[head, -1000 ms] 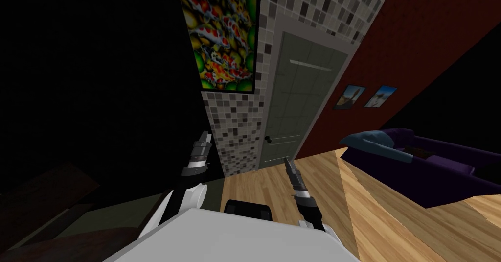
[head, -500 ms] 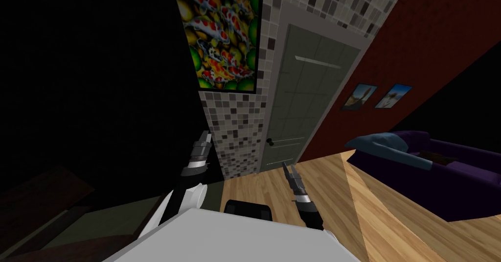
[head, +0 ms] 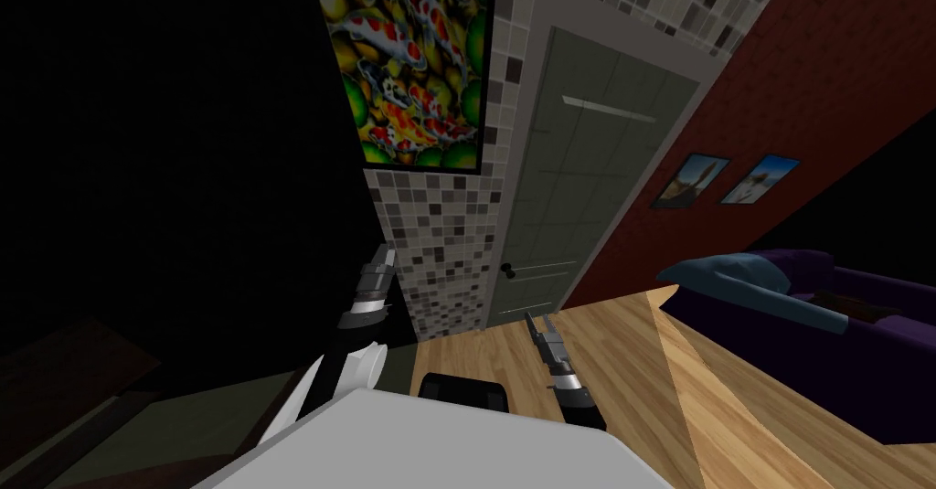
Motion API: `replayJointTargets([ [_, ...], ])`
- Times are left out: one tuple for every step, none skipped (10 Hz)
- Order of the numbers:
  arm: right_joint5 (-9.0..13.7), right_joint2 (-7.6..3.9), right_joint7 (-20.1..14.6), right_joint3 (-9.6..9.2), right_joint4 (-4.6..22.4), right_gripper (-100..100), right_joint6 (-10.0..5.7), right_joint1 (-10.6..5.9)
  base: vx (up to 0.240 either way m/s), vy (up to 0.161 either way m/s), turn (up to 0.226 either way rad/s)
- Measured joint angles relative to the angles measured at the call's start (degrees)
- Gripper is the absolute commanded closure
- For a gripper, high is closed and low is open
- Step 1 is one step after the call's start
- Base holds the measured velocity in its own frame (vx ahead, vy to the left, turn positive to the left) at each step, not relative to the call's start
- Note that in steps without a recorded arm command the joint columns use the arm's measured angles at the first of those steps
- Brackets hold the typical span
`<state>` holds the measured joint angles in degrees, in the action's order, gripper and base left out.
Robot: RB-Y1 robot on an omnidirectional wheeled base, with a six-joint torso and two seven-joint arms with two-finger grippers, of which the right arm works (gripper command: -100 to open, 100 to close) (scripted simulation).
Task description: Pull the door open
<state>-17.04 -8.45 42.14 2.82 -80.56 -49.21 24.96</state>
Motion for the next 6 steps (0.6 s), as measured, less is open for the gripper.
replayJointTargets([
  [-0.54,-0.12,1.22,0.16,1.26,-100,-0.56,-0.24,0.091,-0.003,0.03],
  [-0.99,-0.46,2.24,0.41,2.54,-100,-0.97,-0.6,0.09,0.0,0.03],
  [-1.55,-0.45,3.35,0.47,3.41,-100,-1.32,-0.58,0.101,-0.015,0.023],
  [-2.07,-0.5,4.45,0.54,4.19,-100,-1.66,-0.5,0.089,-0.023,0.027],
  [-2.6,-0.53,5.53,0.61,5.02,-100,-2.02,-0.47,0.09,-0.011,0.03],
  [-3.1,-0.54,6.7,0.73,6.23,-100,-2.62,-0.51,0.104,-0.013,0.021],
])
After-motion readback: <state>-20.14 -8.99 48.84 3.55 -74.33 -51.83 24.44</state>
